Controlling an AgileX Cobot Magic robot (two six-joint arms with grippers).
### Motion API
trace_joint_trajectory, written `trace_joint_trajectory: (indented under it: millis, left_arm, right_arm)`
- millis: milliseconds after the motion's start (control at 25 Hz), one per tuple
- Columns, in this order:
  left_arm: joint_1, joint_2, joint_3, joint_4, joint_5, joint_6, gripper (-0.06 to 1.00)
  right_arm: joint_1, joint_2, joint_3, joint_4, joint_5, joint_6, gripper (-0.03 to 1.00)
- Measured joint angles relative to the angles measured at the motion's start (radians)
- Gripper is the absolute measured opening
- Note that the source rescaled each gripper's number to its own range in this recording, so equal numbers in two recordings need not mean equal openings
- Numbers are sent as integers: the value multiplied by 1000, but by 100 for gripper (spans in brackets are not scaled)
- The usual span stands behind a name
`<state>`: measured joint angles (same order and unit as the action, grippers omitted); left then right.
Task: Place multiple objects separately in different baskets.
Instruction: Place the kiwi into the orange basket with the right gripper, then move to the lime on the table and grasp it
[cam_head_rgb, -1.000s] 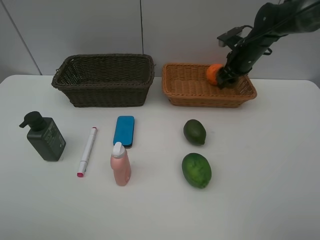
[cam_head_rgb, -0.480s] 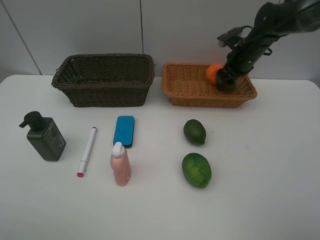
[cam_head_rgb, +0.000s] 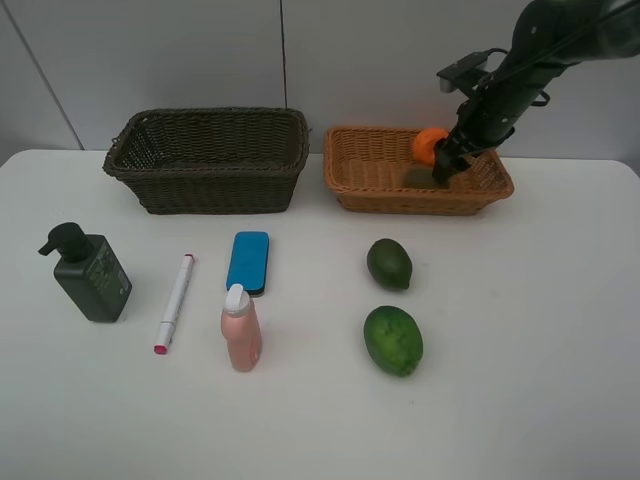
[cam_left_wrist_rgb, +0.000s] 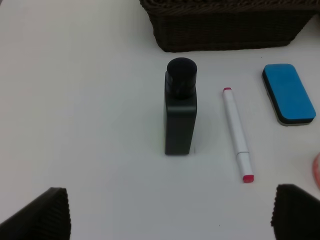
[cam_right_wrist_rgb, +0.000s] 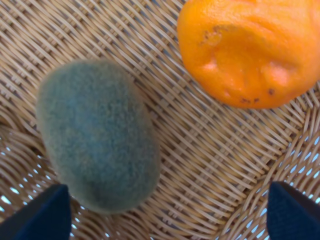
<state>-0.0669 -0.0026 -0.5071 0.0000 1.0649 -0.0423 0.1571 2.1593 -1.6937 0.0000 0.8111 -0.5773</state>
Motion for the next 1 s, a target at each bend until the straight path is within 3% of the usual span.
trace_joint_trajectory:
  millis: [200,400,760,1000]
  left_arm:
    - [0,0,0,0,0,0,100]
    - [0,0,0,0,0,0,100]
    - [0,0,0,0,0,0,100]
    - [0,0,0,0,0,0,100]
  right_arm:
    - [0,-27,0,0,28,0,100]
    - [0,-111,0,31,146,30,100]
    - [18,-295,0,69,386,384,100]
    - [132,-323,0,46,405,553,100]
